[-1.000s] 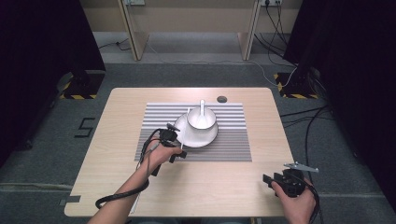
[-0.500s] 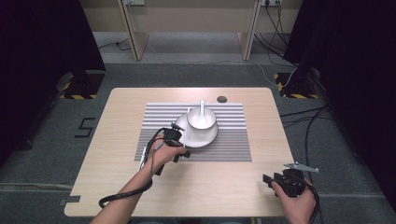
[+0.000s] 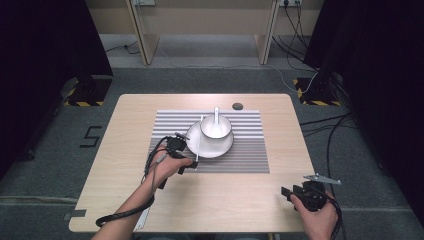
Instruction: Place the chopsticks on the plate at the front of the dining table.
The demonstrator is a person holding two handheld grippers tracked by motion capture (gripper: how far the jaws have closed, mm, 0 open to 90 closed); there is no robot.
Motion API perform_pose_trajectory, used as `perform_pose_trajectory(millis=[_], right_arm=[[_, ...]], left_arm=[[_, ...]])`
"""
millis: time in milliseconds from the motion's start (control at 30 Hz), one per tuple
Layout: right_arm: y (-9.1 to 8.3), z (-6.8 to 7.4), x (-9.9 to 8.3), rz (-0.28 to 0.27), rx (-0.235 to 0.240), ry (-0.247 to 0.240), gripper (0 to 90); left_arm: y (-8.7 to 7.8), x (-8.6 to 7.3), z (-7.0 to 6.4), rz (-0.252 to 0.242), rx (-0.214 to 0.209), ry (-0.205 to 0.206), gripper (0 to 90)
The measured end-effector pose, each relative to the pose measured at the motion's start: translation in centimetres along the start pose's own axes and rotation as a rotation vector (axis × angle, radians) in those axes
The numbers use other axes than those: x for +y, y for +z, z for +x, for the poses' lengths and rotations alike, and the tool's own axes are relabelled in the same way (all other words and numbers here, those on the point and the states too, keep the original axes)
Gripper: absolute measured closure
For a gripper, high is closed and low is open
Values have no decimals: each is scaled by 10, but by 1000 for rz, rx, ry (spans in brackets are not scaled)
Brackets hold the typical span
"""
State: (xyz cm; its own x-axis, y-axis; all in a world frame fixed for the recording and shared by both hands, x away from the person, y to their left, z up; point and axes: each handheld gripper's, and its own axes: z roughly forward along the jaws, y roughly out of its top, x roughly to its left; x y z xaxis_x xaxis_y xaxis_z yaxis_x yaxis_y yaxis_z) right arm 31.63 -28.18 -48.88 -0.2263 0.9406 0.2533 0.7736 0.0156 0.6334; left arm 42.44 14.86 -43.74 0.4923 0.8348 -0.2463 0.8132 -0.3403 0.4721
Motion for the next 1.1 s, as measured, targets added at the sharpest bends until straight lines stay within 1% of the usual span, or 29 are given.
perform_pose_trajectory(millis=[100,200,300,367,500,633,800,867,967,1000,1100], right_arm=[[0,1,0,1,1,-1,465],[0,1,0,2,1,-1,465],[0,0,0,1,0,-1,465],[0,0,0,1,0,-2,465],[0,1,0,-1,0,2,464],[-1,0,0,-2,-1,9,464],[-1,0,0,-3,-1,2,464],[-1,0,0,-3,0,2,464],[-1,0,0,-2,0,4,464],[-1,0,-1,-2,-1,4,464],[-1,0,-1,-1,-1,9,464]], left_arm=[[-6,-6,7,-14,5,-15,473],[-13,-12,14,-40,13,-30,440],[-20,-18,20,-64,22,-57,422],[-24,-23,23,-63,36,-55,422],[-33,-32,30,-70,43,-53,423],[-41,-41,39,-67,68,-58,422],[-47,-53,48,-70,98,-62,420],[-48,-59,53,-60,113,-62,424],[-49,-67,60,-46,151,-58,439],[-49,-70,62,-39,159,-54,446],[-50,-77,68,-29,175,-60,457]])
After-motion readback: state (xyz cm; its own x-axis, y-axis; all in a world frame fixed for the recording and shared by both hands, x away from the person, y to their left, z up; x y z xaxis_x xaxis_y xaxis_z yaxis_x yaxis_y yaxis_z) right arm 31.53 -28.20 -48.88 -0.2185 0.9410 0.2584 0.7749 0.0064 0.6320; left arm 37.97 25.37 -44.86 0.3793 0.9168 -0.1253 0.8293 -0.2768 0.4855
